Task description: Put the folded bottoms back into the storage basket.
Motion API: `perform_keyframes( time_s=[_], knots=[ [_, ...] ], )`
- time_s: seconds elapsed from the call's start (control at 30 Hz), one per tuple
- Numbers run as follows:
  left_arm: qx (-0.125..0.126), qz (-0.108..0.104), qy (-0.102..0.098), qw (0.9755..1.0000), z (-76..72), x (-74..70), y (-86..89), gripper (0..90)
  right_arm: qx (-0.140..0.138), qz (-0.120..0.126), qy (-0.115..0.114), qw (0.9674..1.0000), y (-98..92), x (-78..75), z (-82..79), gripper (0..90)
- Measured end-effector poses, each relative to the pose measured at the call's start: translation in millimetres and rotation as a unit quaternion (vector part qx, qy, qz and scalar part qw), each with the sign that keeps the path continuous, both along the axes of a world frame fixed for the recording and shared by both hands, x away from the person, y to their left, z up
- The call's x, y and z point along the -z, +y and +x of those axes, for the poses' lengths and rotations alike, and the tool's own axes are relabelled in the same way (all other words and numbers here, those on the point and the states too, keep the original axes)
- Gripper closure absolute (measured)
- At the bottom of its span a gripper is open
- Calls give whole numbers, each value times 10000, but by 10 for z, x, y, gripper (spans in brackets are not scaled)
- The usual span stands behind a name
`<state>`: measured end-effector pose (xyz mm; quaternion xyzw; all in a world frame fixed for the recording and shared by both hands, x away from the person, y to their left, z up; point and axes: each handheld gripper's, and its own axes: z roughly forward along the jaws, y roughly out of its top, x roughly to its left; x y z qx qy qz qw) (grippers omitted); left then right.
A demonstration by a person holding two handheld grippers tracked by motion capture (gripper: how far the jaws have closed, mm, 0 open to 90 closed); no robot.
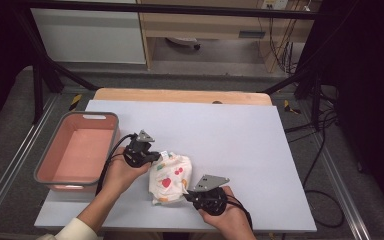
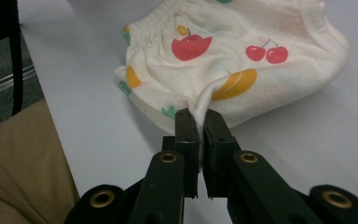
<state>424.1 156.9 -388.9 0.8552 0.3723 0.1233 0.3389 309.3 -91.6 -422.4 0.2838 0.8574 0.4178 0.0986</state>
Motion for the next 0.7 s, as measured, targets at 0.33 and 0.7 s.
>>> perform_keyframes(
  time_s=[0.33,0.7],
  knots=[
    [94,-6,-165,9998,97,-250,-18,873,-99,-4,-57,9999,62,-132,117,865],
    [110,40,-213,9997,120,-352,11,873,-189,173,65,9997,95,-164,202,865]
  ],
)
